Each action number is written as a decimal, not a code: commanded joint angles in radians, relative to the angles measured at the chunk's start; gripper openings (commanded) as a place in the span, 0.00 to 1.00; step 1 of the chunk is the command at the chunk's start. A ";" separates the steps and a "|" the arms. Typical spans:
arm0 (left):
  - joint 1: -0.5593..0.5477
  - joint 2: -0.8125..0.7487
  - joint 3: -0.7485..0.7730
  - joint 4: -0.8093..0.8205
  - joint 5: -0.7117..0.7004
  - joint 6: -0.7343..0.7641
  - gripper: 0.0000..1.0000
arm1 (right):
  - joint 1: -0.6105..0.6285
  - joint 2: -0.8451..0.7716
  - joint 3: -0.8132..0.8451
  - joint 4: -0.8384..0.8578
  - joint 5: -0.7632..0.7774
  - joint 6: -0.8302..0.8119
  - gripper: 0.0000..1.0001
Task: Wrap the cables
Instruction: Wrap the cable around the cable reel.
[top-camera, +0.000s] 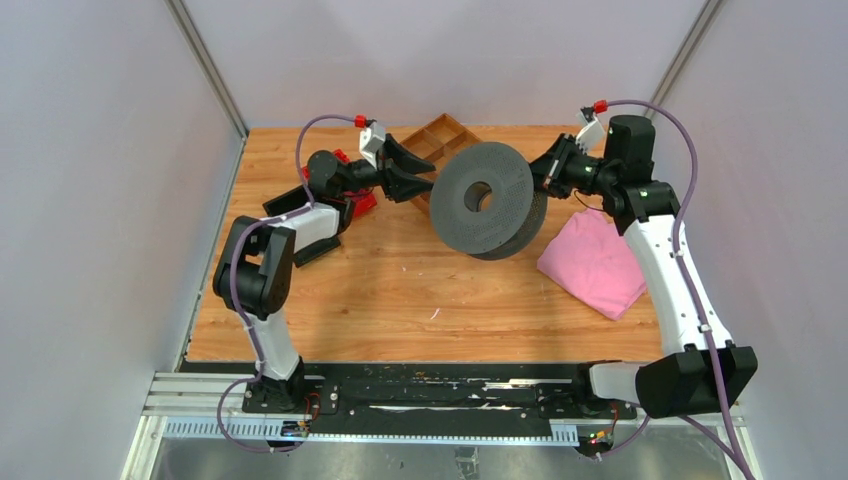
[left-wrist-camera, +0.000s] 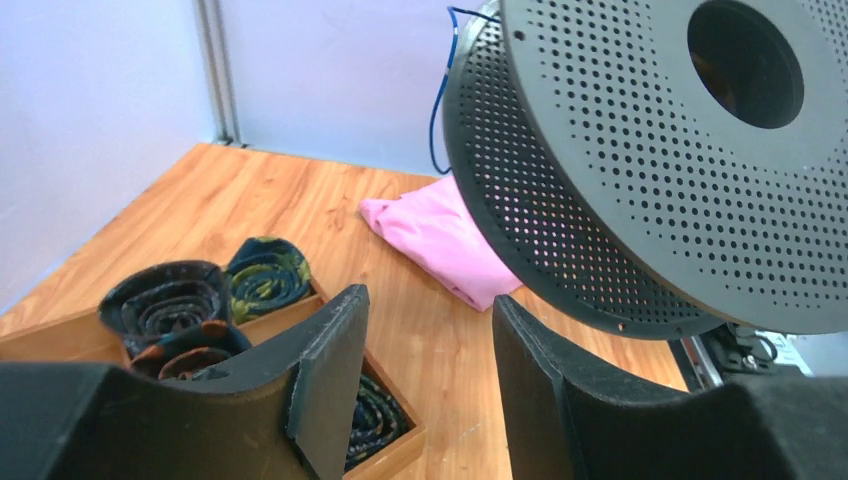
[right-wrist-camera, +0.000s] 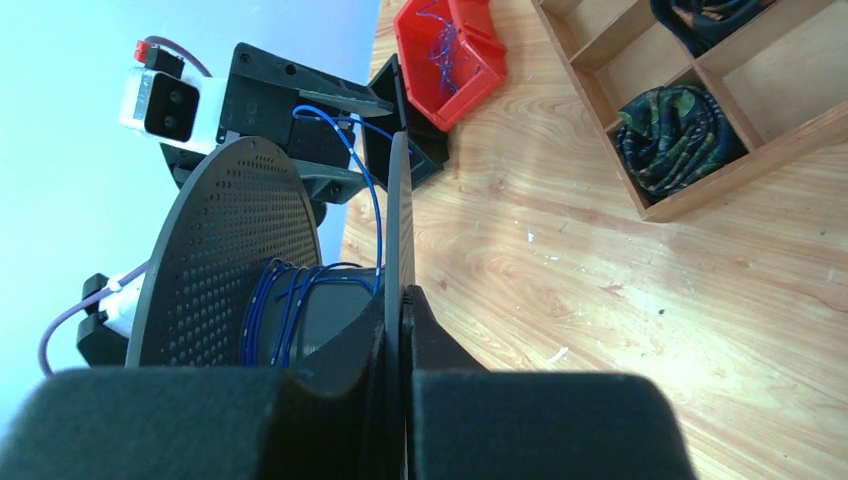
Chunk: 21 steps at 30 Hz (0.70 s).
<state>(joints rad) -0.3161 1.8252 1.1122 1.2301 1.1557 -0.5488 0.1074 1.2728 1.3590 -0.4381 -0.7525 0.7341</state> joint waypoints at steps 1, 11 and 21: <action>0.026 -0.081 -0.023 -0.099 -0.087 0.043 0.54 | -0.006 -0.023 0.053 -0.019 0.024 -0.046 0.01; 0.042 -0.248 -0.034 -0.770 -0.300 0.561 0.56 | 0.064 -0.059 0.085 -0.120 0.287 -0.393 0.01; 0.026 -0.317 -0.039 -0.837 -0.433 0.565 0.58 | 0.117 -0.125 0.012 -0.162 0.287 -0.821 0.01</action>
<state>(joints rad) -0.2829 1.5696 1.0866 0.4175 0.7971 -0.0048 0.1848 1.2160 1.4052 -0.6151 -0.4625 0.1265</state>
